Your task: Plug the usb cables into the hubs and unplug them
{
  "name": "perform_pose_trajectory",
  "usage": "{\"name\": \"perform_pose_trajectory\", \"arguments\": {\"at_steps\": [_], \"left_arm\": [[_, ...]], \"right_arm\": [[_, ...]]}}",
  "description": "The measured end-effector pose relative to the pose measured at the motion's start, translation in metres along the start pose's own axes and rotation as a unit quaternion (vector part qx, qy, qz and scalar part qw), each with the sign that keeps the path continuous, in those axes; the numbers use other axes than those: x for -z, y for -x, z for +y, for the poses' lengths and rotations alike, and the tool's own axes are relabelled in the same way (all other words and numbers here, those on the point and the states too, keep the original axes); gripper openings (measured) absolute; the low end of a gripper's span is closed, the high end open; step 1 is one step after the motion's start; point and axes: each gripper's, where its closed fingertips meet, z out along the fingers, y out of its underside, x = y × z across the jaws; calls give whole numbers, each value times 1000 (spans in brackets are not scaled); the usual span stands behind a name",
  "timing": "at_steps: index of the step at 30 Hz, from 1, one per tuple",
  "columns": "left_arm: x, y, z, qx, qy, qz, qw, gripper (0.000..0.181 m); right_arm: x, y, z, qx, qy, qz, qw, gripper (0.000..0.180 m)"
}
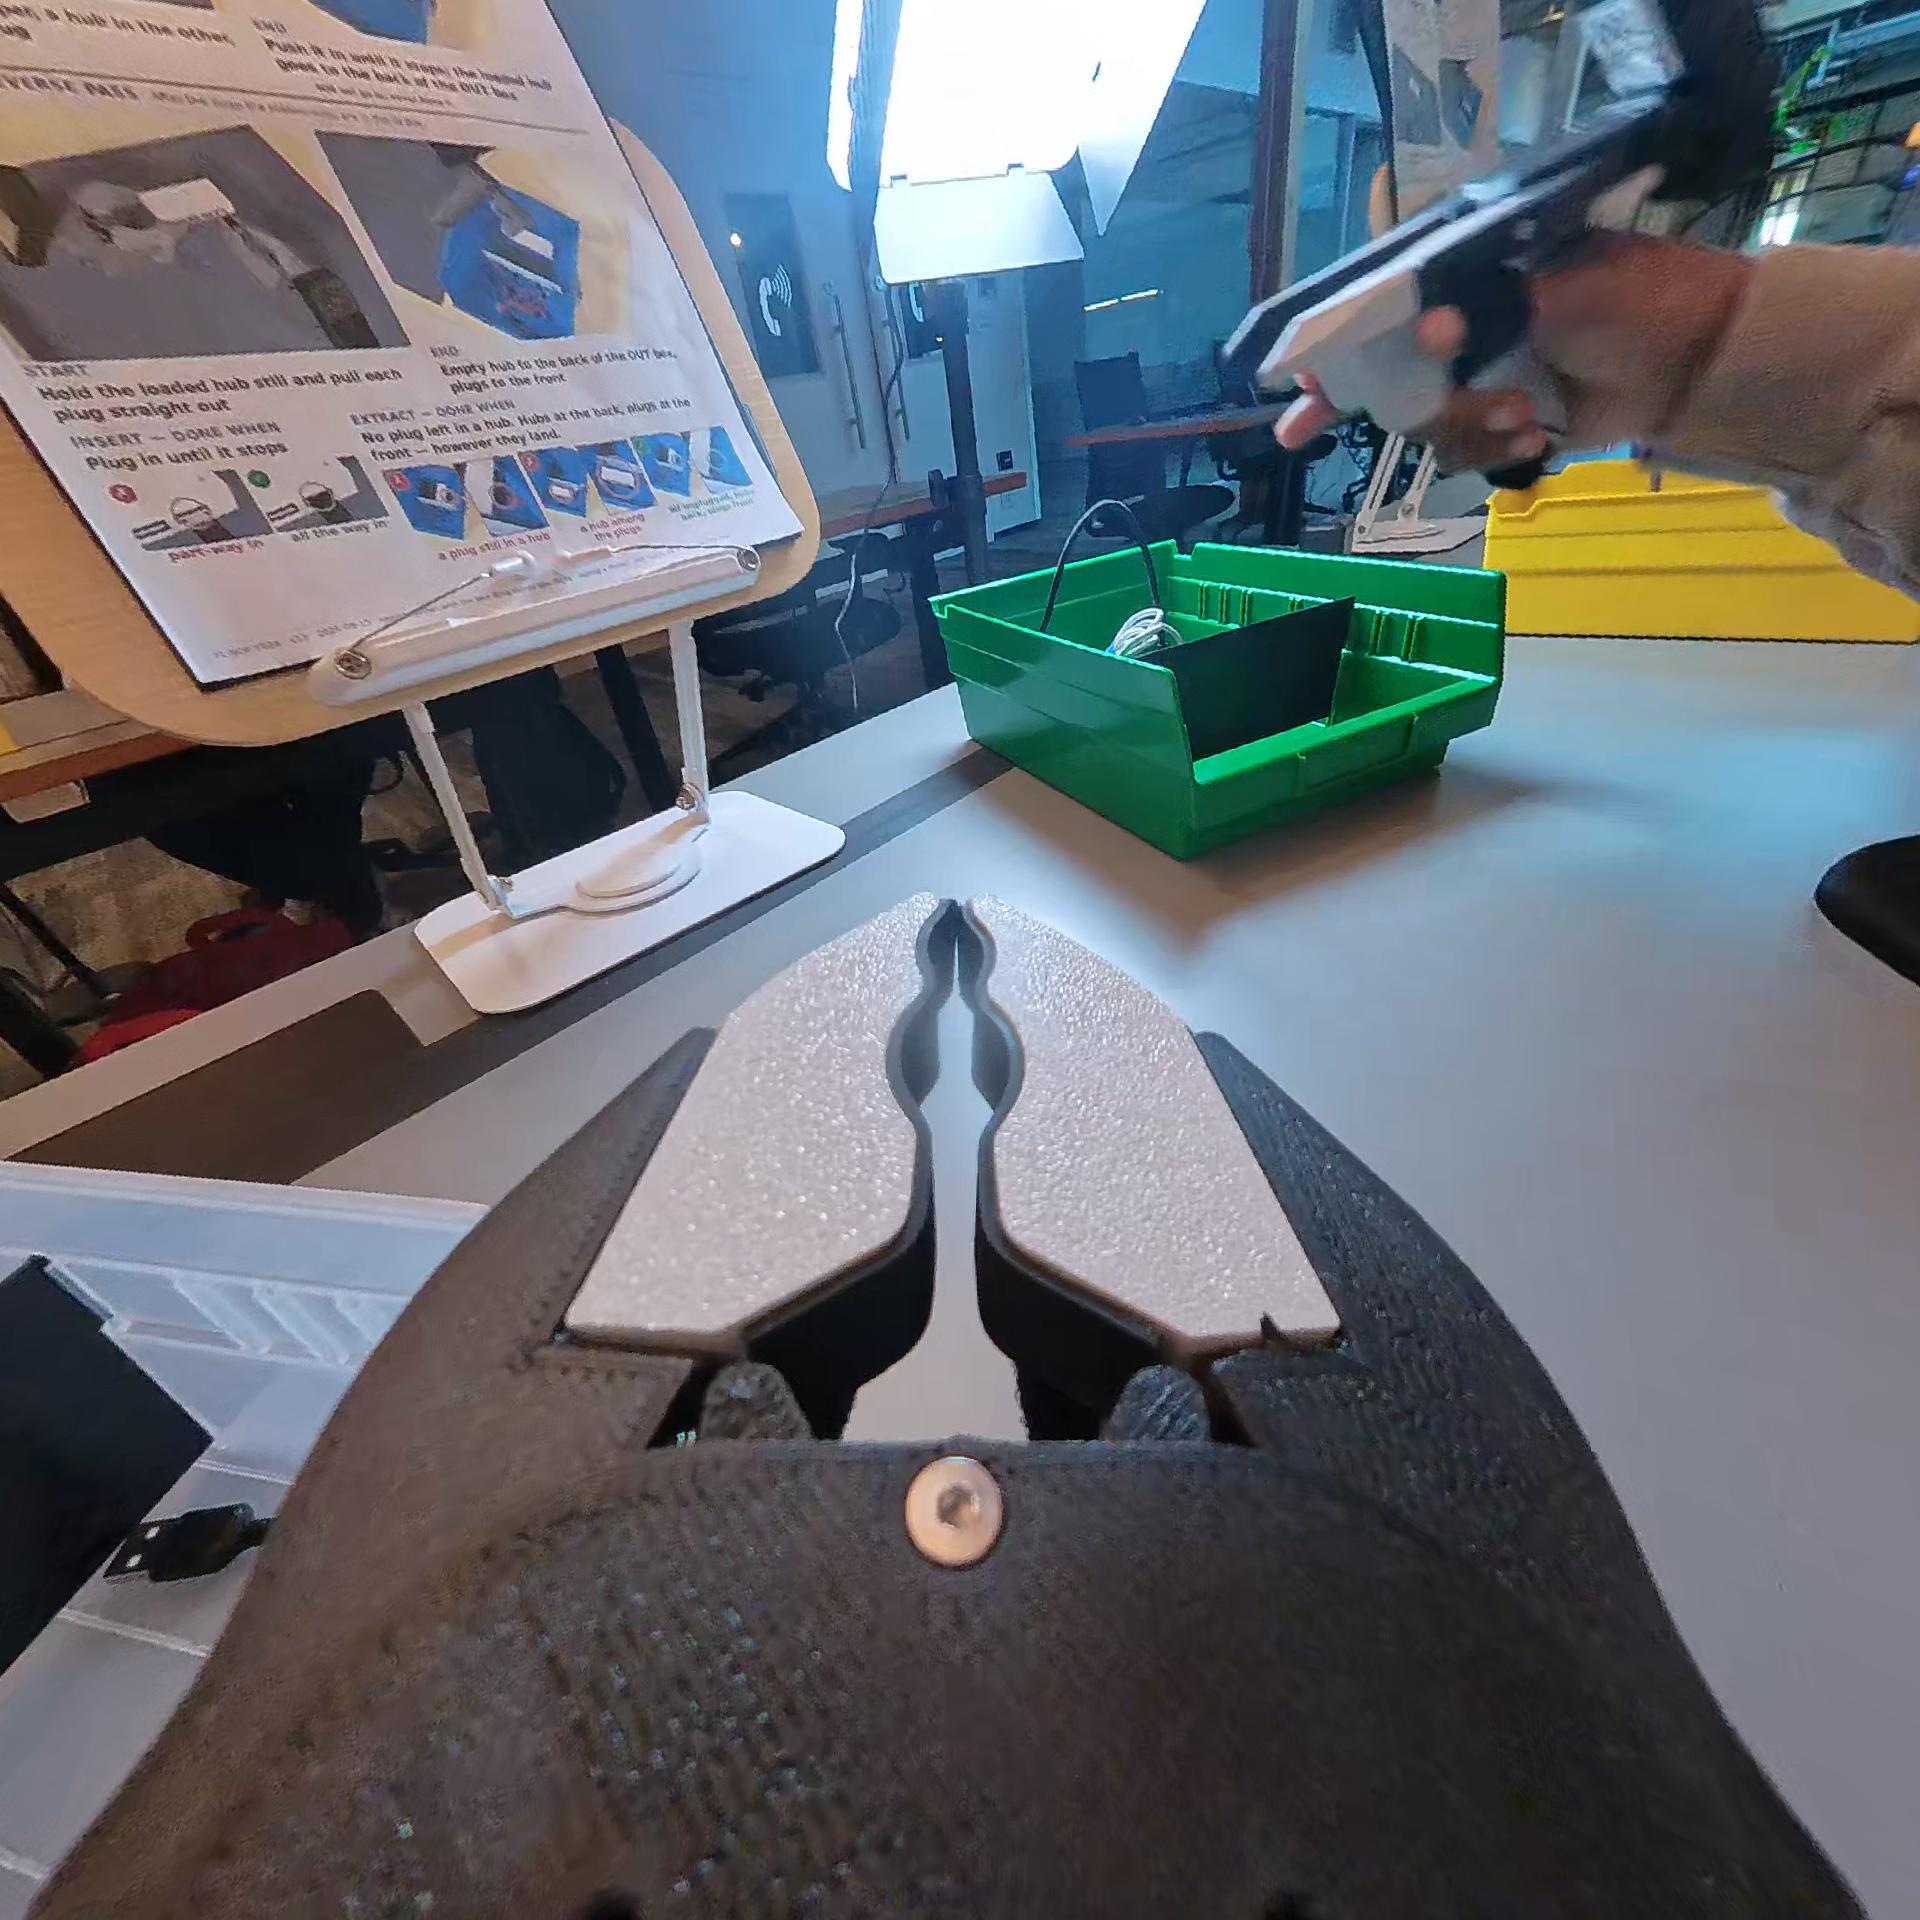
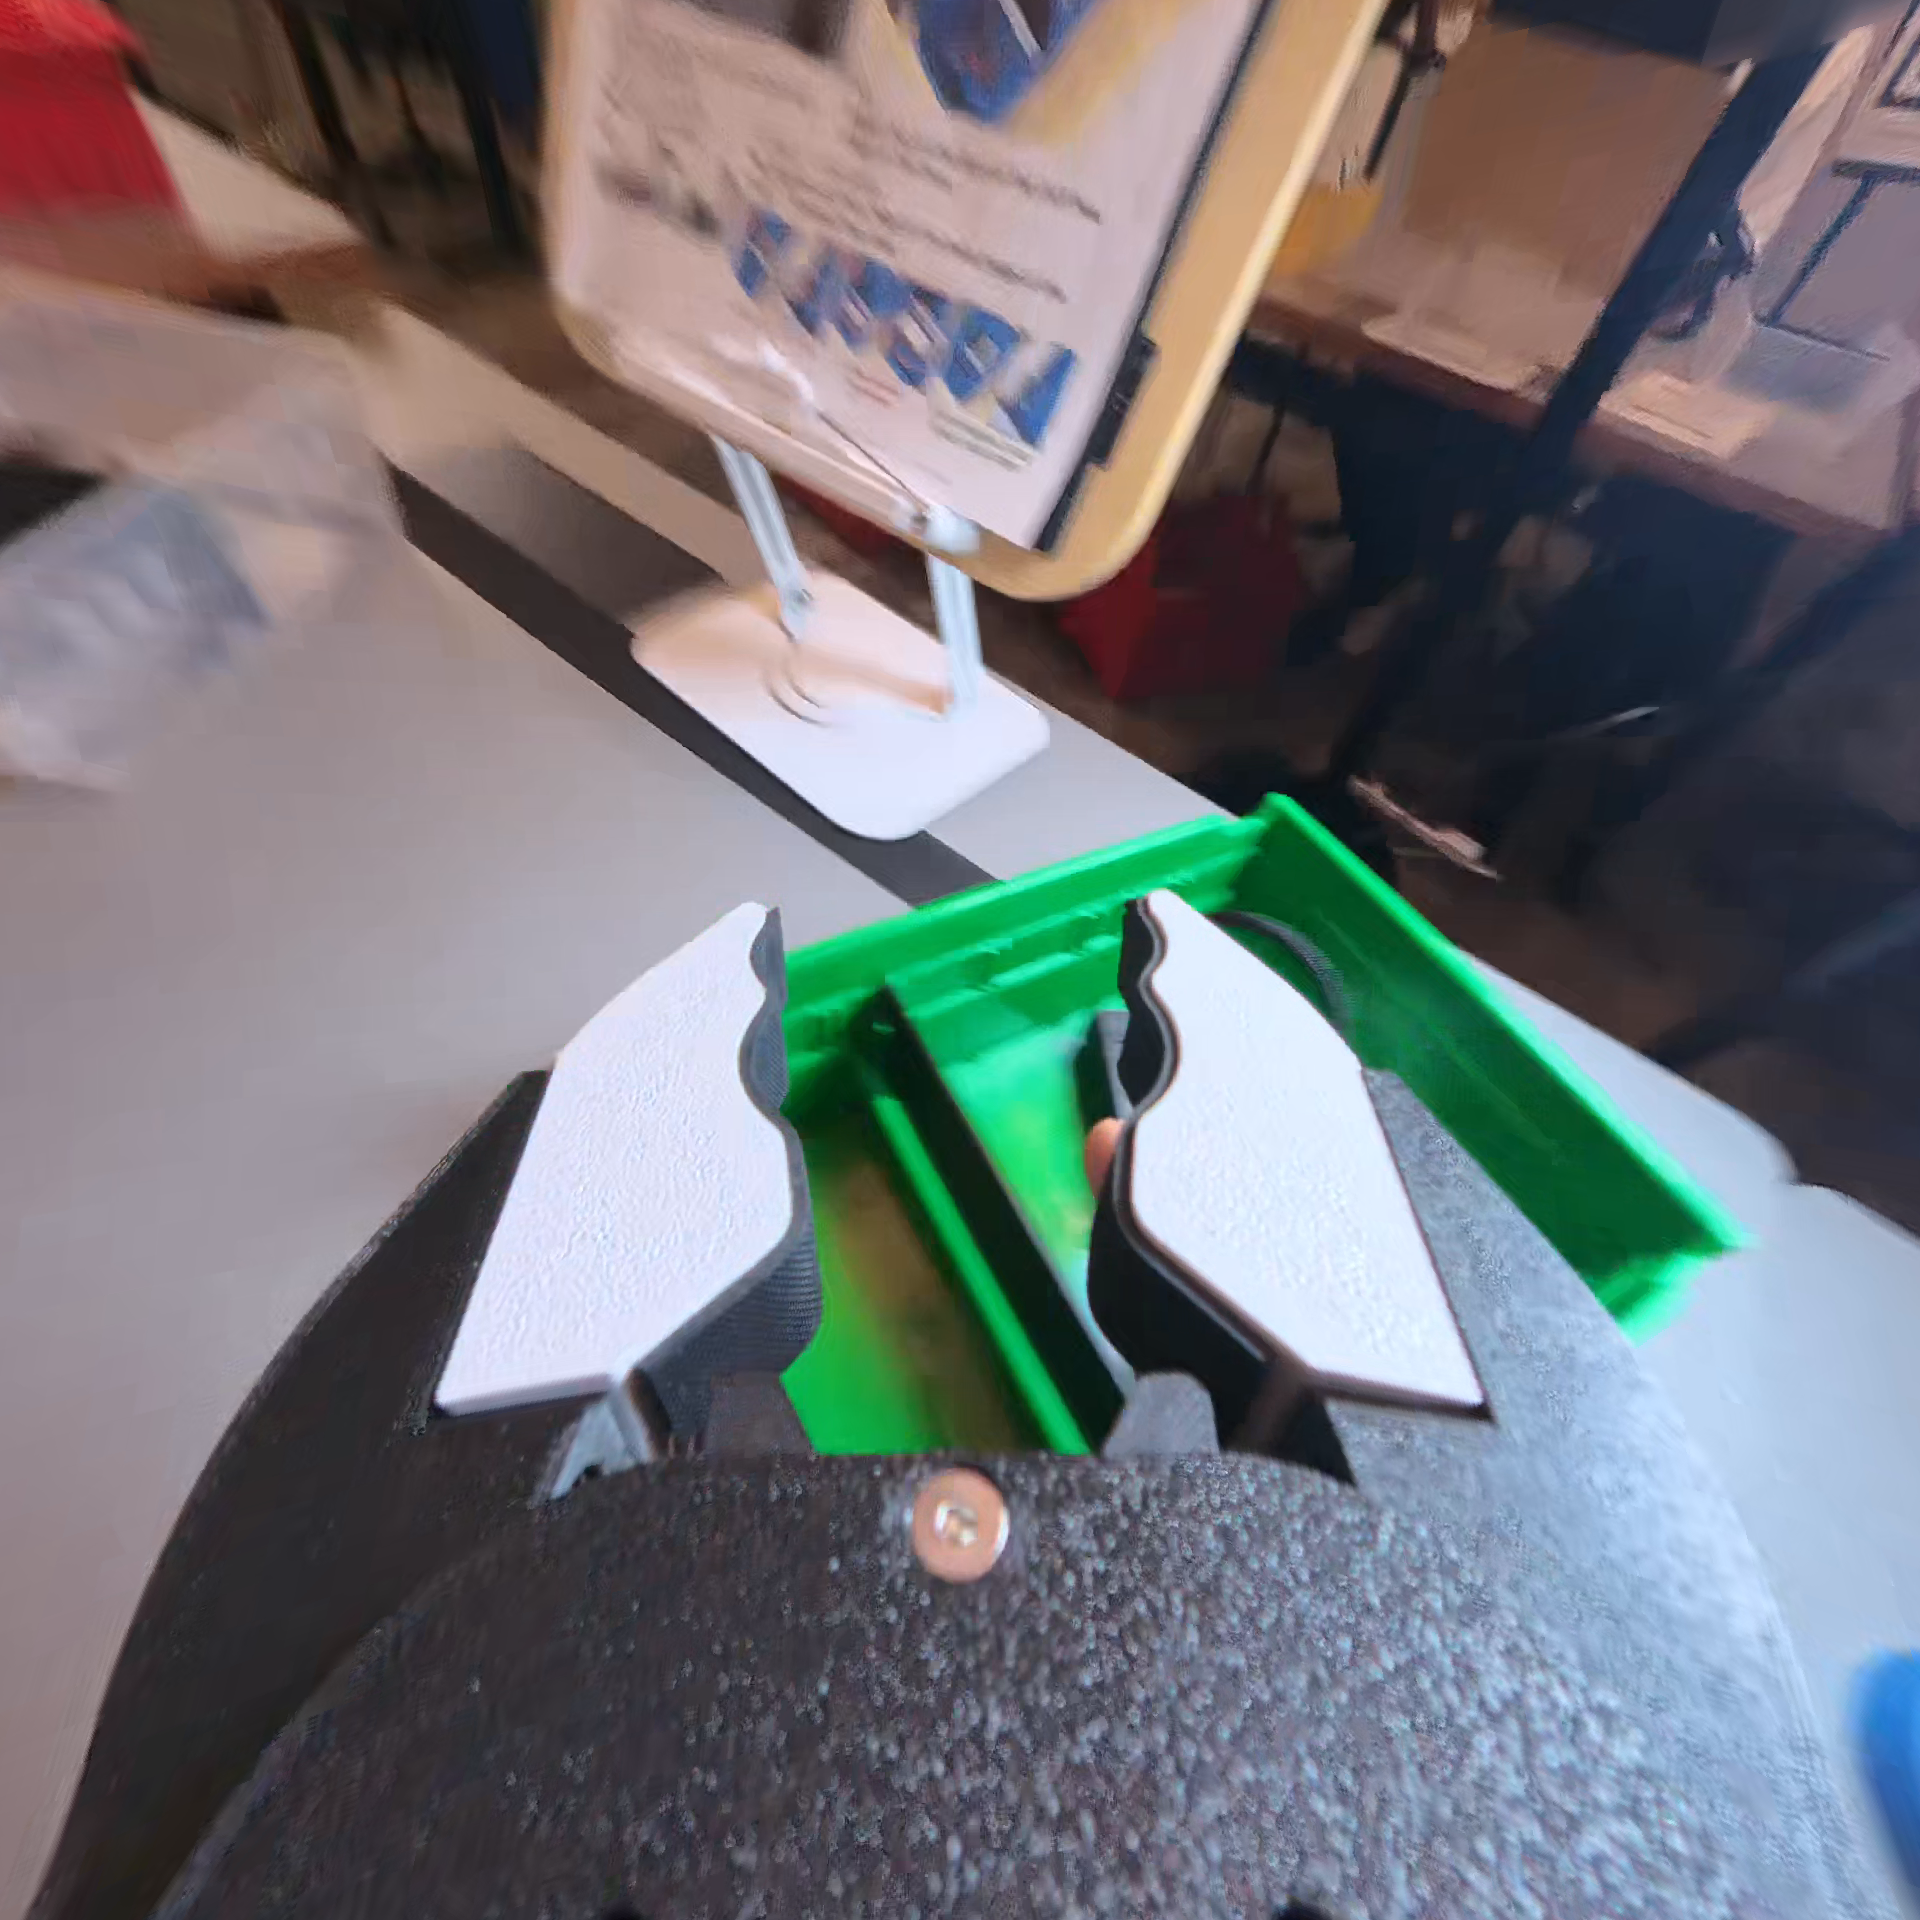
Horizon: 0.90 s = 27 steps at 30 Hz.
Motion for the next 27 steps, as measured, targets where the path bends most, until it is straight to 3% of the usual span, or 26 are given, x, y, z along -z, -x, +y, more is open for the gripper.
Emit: {"name": "perform_pose_trajectory", "arguments": {"at_steps": [1, 7, 15, 19, 22, 24, 27], "left_arm": [[1, 1, -2, 1, -3, -4, 1000, 0], [16, 15, -24, -21, -27, -47, 998, 0], [81, 117, -77, 11, -55, -192, 980, 0], [91, 177, -77, -10, 55, -201, 978, 6], [84, 231, -49, -33, 201, -189, 961, 19], [77, 253, -14, -35, 312, -139, 939, 25], [69, 249, 39, 33, 421, -30, 906, 41]], "right_arm": [[9, 22, 1, -22, -27, -13, 999, 63], [25, 129, 63, -92, -79, -60, 991, 60], [20, 142, 83, -64, -114, -26, 991, 54], [13, 150, 89, -66, -103, -50, 991, 53], [9, 156, 92, -54, -95, -59, 992, 52], [8, 160, 95, -49, -89, -65, 993, 51], [7, 165, 102, -36, -75, -72, 994, 50]]}}
